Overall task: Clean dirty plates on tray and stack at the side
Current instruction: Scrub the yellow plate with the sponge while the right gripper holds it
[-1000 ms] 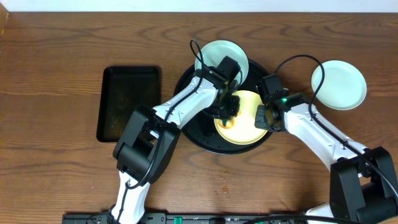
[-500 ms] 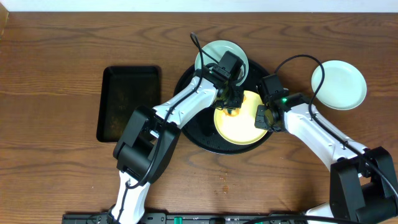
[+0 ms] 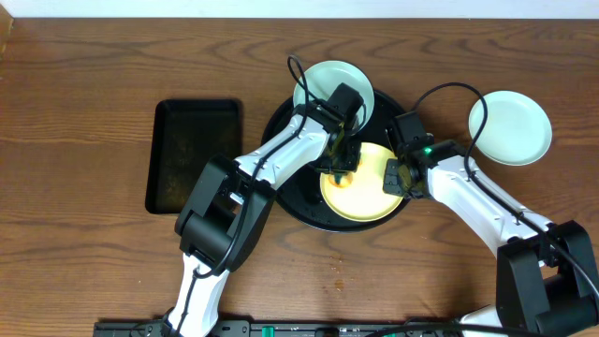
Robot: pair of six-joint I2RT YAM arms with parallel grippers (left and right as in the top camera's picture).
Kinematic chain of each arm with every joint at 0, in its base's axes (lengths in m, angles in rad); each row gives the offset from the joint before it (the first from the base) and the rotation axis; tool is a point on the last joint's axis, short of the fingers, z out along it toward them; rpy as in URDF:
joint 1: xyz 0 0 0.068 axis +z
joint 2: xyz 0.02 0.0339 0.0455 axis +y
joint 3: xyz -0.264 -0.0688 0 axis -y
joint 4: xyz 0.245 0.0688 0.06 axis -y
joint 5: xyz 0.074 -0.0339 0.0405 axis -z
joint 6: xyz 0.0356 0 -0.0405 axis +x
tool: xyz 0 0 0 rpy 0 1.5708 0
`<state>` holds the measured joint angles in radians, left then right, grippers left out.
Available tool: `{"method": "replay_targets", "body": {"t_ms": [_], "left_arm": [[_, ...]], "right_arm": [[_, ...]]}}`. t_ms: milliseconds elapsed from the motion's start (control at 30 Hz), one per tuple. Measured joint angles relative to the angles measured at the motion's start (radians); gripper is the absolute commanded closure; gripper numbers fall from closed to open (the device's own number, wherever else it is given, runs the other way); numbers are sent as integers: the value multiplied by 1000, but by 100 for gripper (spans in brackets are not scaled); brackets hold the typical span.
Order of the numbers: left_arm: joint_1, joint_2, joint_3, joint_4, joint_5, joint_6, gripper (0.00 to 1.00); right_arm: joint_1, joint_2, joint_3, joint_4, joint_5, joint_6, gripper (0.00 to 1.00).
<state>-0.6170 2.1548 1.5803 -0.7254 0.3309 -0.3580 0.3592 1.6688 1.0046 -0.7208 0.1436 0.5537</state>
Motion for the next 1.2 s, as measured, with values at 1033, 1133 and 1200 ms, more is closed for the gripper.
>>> {"method": "replay_targets", "body": {"t_ms": [1033,1133,1200], "left_arm": [[11,-31,75,-155,278,22,93],[8,-31,75,-111,282,23,92],[3,-31,74,-74,268,23,93]], "right_arm": [[0,0,-2,0,-5,-13,99],[0,0,-2,0,-5,-13,99],[0,0,-2,0,-5,-13,99]]}}
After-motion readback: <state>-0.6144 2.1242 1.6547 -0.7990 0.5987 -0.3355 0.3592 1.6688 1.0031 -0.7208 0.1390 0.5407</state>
